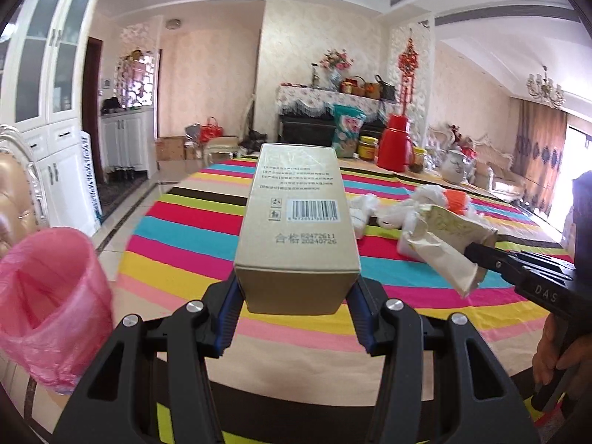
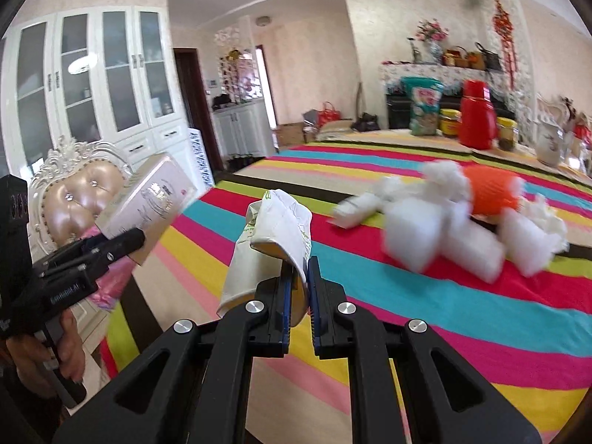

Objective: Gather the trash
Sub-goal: 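Carry both items to the pink bin and open both tools over it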

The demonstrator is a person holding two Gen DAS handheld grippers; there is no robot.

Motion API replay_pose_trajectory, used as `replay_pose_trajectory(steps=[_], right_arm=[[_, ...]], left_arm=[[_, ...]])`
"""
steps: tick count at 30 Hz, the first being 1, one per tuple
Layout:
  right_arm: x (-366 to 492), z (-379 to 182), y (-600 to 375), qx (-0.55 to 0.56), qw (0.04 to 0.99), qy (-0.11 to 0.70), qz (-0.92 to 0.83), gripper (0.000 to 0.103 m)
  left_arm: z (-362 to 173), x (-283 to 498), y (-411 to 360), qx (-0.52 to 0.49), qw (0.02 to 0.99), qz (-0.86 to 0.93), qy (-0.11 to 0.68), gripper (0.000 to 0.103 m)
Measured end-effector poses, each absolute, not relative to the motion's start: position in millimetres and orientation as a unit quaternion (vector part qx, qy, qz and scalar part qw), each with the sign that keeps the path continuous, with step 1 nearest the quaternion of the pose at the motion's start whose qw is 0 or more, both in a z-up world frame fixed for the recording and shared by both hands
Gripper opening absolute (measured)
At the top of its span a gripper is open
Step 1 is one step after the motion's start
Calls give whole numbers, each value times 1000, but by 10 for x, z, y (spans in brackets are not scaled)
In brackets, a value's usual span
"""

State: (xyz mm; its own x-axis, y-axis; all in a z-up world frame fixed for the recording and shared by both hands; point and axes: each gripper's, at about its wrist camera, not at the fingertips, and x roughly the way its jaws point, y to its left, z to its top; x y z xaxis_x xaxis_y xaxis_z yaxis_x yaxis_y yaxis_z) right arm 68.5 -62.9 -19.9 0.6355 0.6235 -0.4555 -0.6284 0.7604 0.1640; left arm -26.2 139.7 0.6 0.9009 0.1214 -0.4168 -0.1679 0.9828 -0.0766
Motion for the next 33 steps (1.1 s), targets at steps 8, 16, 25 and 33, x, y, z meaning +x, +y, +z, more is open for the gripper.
replay_pose_trajectory(steps=[8, 16, 25, 33], right_arm=[[561, -122, 304, -32, 880, 228, 415, 11], [399, -33, 1206, -64, 842, 212, 492, 11], [337, 10, 2115, -73, 804, 208, 553, 11], [396, -145, 2772, -72, 779, 234, 577, 11]], left_arm=[[54, -528, 1826, -64, 970, 134, 191, 50], [140, -929, 2519, -76, 957, 213, 180, 50], [97, -1338, 3434, -98, 932, 296, 188, 50], [-150, -1367, 4030, -117, 914, 328, 208, 50]])
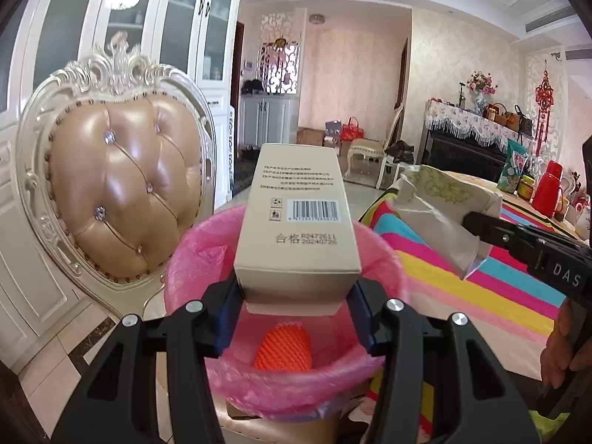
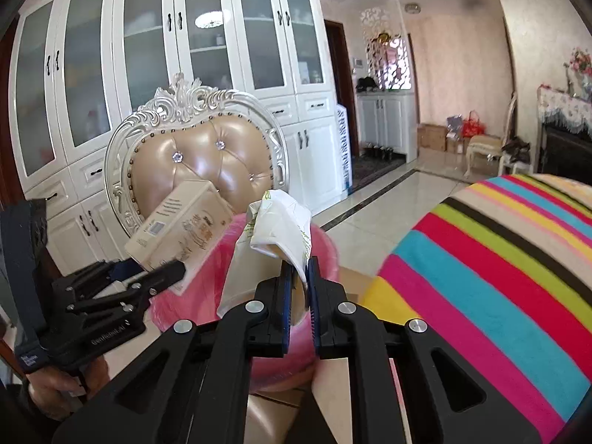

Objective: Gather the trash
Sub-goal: 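Carry both items to the pink bin and open both tools over it, then move both tools back toward the remaining foam pieces on the table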

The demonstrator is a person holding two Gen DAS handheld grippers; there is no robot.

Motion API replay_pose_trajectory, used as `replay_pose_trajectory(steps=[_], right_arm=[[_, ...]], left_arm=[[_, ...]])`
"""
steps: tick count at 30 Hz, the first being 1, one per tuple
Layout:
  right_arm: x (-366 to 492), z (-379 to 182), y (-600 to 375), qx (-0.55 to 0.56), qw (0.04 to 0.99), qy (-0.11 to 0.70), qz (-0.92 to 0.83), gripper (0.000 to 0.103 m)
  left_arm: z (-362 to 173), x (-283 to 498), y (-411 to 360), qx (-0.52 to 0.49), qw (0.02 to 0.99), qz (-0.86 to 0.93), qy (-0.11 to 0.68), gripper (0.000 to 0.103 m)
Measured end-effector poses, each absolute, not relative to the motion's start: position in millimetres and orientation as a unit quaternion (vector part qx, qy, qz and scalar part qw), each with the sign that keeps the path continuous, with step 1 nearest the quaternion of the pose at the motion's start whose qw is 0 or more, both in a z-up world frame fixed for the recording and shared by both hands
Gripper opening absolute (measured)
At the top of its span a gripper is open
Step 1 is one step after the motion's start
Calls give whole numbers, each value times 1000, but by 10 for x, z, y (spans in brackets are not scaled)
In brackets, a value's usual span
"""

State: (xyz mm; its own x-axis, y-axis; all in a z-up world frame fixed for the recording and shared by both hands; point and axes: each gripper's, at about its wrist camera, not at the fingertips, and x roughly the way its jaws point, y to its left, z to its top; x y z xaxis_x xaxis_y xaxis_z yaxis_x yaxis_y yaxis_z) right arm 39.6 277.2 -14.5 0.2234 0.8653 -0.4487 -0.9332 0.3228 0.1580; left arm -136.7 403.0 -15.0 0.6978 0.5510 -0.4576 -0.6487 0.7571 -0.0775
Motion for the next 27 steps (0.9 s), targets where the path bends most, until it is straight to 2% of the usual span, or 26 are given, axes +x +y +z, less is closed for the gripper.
replay_pose_trajectory(steps=[4, 5, 6, 8, 10, 12, 20, 23, 27], right_arm=[[456, -222, 3008, -74, 760, 253, 594, 12], [469, -239, 3048, -78, 762, 253, 591, 14], [484, -256, 3096, -81, 762, 257, 589, 15], [506, -280, 3146, -77, 762, 264, 586, 18], [524, -285, 3127, -69, 758, 266, 591, 26], [523, -286, 3069, -59, 758, 264, 594, 52], [451, -100, 2852, -44, 758, 244, 603, 53], [447, -11, 2641, -39, 764, 234, 600, 54], [489, 65, 2086, -35, 791, 214, 573, 65]], left_arm=[[-278, -1313, 4210, -129, 910, 331, 216, 52], [-320, -1312, 4248, -131, 906, 337, 219, 56], [-361, -1322, 4310, -133, 902, 347, 220, 67], [-418, -1387, 4360, -140, 895, 363, 217, 70], [-459, -1447, 4395, -149, 892, 365, 220, 74], [-491, -1528, 4385, -154, 888, 376, 216, 83], [-371, -1653, 4089, -149, 891, 381, 198, 89], [-239, -1624, 3893, -133, 898, 375, 191, 95], [-107, -1465, 3536, -106, 914, 347, 183, 98]])
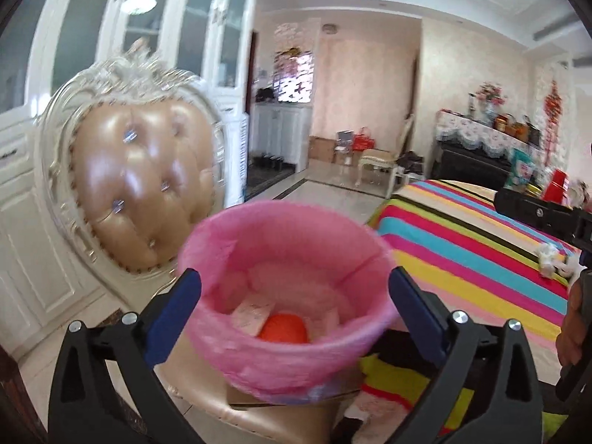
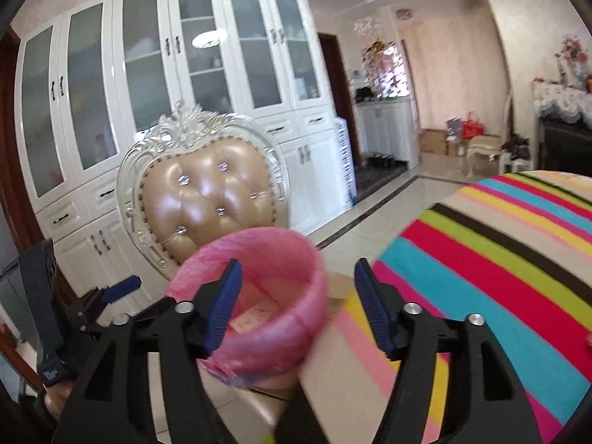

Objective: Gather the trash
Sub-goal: 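Move both tools back toward the remaining foam pieces on the table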

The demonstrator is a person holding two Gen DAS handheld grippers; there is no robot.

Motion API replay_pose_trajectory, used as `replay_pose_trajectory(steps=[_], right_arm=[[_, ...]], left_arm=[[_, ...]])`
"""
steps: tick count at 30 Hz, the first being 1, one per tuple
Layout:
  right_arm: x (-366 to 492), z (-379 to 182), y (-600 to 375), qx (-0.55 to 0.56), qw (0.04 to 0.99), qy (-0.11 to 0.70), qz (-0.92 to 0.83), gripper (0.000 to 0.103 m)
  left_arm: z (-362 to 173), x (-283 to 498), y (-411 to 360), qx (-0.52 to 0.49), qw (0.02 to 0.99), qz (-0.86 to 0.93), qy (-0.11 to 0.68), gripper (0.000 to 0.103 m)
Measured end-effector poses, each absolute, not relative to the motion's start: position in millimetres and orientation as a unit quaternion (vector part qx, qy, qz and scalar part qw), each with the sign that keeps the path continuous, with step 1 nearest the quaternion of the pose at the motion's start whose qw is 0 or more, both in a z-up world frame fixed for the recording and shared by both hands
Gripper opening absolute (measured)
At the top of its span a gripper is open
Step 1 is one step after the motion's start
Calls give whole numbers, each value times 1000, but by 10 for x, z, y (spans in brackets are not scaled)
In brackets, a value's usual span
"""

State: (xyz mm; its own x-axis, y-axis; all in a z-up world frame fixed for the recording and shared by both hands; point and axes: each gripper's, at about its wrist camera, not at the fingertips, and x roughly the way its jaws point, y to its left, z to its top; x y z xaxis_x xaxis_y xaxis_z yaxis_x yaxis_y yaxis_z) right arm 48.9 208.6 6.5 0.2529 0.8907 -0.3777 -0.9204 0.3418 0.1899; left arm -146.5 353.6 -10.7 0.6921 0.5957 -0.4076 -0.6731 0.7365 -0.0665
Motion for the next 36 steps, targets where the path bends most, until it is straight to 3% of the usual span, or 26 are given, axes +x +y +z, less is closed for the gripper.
replay_pose_trajectory(steps=[8, 23, 28, 36], right_arm=[[774, 35, 689, -44, 871, 195, 450, 81], [1619, -336, -1323, -17, 927, 263, 266, 81], [1999, -508, -1640, -38, 918, 301, 257, 81], [2508, -714, -1718, -51, 897, 341, 277, 77]], left_arm=[[68, -713, 2614, -60, 953, 236, 182, 98], [-60, 821, 948, -81, 970, 45, 224, 98], [-215, 1276, 426, -56, 966, 5, 253, 98], [-369, 1694, 221, -43, 955, -16, 293, 98]])
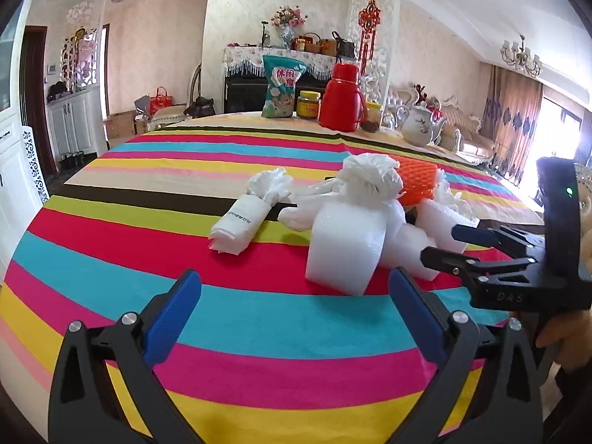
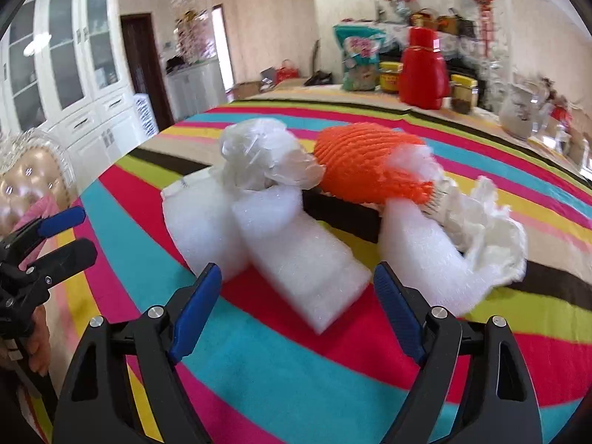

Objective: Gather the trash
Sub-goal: 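Move both tools back toward the remaining foam pieces on the table, then grasp a white foam block with the left tool while the right tool grasps a foam strip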

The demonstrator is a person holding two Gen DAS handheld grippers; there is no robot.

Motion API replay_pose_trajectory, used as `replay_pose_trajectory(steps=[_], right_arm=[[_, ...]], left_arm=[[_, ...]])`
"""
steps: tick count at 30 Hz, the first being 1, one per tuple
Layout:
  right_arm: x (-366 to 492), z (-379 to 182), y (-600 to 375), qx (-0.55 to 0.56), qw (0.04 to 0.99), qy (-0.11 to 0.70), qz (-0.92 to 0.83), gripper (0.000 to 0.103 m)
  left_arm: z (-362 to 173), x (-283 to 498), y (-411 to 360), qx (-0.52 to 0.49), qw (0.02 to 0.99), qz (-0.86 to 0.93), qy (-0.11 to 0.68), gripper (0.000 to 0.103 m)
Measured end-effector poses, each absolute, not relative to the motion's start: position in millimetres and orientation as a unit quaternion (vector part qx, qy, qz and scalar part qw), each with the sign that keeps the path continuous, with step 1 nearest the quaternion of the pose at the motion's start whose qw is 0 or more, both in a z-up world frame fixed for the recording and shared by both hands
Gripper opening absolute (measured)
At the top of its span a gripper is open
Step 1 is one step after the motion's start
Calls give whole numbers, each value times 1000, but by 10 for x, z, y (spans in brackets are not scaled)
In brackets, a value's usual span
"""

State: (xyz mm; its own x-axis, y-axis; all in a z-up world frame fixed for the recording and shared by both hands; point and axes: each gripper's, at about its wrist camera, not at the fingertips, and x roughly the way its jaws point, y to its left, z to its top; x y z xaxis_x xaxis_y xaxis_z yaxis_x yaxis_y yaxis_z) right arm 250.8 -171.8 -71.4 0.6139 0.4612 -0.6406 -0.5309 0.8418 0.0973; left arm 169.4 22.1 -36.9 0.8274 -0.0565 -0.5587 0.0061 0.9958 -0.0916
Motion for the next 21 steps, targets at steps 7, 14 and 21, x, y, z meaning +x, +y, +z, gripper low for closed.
replay_pose_trajectory(steps=[7, 14, 21], right_arm=[[2826, -820, -1629, -74, 879, 371, 289, 75], [3008, -942, -1607, -74, 857, 411, 301, 69], [2924, -833, -1868, -32, 879, 373, 295, 65]], left_arm=[[-476, 1894, 183, -20, 946, -7, 324, 98], [-537, 2081, 156, -30, 938, -6, 346, 98], [-545, 2230, 9, -27, 935, -16, 352, 98]])
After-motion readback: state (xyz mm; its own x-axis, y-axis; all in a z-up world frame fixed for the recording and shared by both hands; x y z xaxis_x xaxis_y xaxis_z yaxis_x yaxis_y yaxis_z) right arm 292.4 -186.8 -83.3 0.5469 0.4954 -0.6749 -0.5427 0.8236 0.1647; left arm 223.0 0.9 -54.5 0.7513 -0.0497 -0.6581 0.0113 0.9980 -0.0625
